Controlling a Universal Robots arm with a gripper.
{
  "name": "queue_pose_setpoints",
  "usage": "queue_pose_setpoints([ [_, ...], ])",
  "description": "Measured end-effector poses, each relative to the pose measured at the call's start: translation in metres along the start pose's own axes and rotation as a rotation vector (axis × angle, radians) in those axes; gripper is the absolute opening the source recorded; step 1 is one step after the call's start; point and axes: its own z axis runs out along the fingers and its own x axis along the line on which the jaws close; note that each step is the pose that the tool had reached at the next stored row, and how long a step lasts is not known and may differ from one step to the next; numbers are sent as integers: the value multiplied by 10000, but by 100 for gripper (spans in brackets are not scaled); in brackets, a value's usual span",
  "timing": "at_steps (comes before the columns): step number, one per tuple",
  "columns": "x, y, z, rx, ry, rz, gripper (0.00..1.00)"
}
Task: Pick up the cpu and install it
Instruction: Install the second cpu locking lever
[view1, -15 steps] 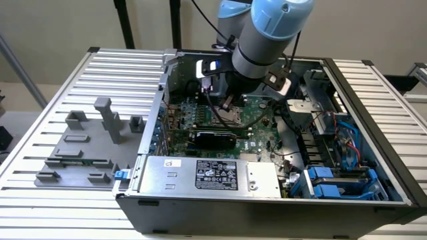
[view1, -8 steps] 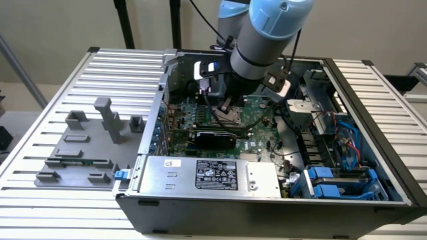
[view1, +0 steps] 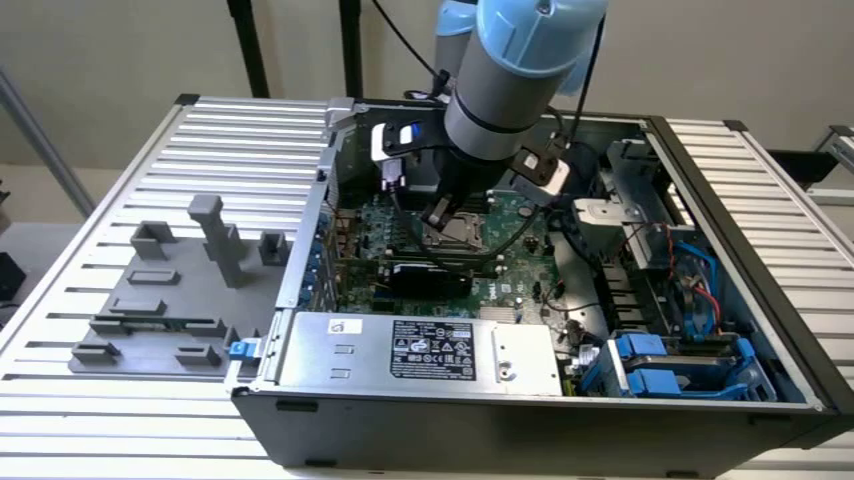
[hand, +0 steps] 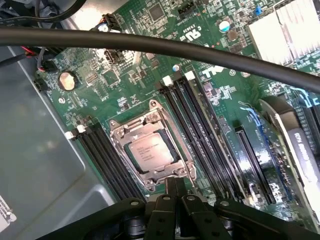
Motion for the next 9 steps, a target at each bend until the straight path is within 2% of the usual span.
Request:
queue_pose_setpoints([
  [6,-158,-33,-59,-10,-2,-2,11],
  [9,-196,-64,-40,-10,-4,-2,11],
])
